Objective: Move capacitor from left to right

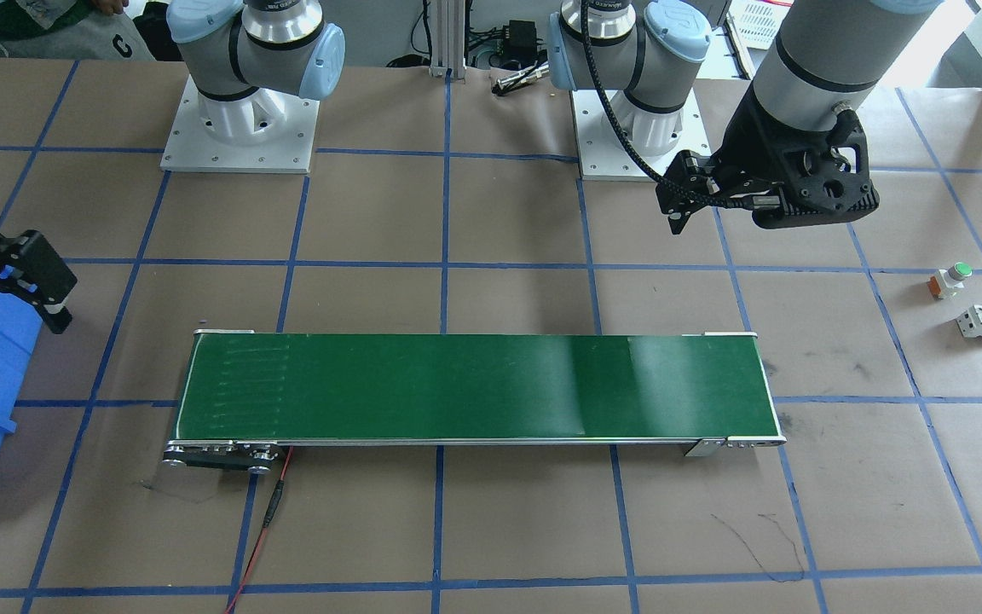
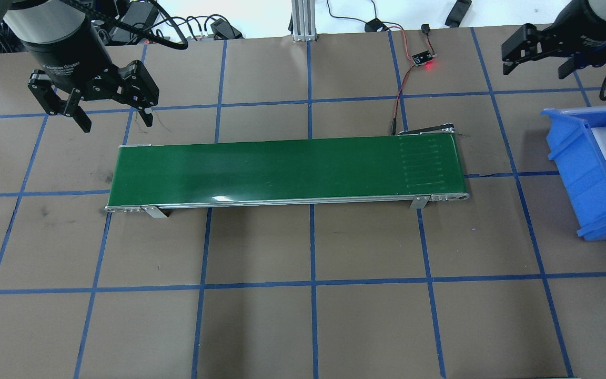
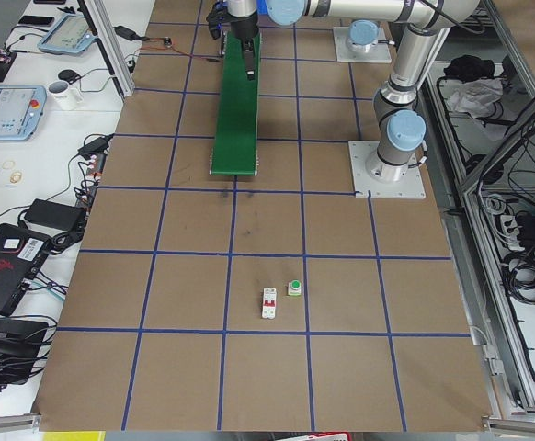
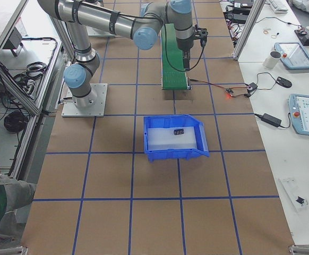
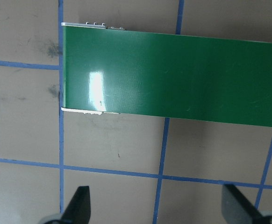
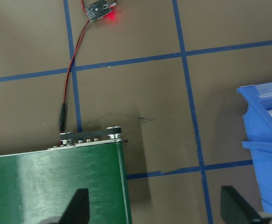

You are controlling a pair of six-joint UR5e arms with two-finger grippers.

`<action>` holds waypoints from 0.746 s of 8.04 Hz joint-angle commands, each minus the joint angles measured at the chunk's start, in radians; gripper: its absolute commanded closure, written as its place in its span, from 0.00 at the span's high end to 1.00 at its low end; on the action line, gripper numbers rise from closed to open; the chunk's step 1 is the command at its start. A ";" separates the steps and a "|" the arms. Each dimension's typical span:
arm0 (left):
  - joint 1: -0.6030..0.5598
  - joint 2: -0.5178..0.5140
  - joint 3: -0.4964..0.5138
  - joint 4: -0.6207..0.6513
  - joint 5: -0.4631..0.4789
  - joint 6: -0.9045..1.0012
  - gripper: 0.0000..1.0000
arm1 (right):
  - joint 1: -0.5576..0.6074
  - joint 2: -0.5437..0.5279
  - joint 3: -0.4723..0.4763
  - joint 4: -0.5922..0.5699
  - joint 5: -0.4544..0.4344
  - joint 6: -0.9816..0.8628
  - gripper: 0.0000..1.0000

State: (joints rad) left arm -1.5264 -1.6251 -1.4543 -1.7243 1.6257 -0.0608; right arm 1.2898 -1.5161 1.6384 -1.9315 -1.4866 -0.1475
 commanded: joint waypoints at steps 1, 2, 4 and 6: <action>0.002 -0.001 -0.001 -0.001 0.002 0.001 1.00 | 0.124 -0.001 0.000 -0.001 0.000 0.139 1.00; 0.000 0.004 0.000 -0.006 0.006 0.001 1.00 | 0.162 -0.001 0.000 -0.001 -0.001 0.157 1.00; 0.000 0.005 0.000 -0.006 0.006 0.001 1.00 | 0.213 -0.009 0.000 -0.001 -0.015 0.222 1.00; 0.000 0.010 0.003 -0.009 0.010 0.010 1.00 | 0.238 -0.025 0.000 0.005 -0.026 0.224 1.00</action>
State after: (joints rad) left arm -1.5263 -1.6199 -1.4533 -1.7308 1.6322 -0.0568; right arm 1.5022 -1.5255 1.6383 -1.9313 -1.5008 0.0644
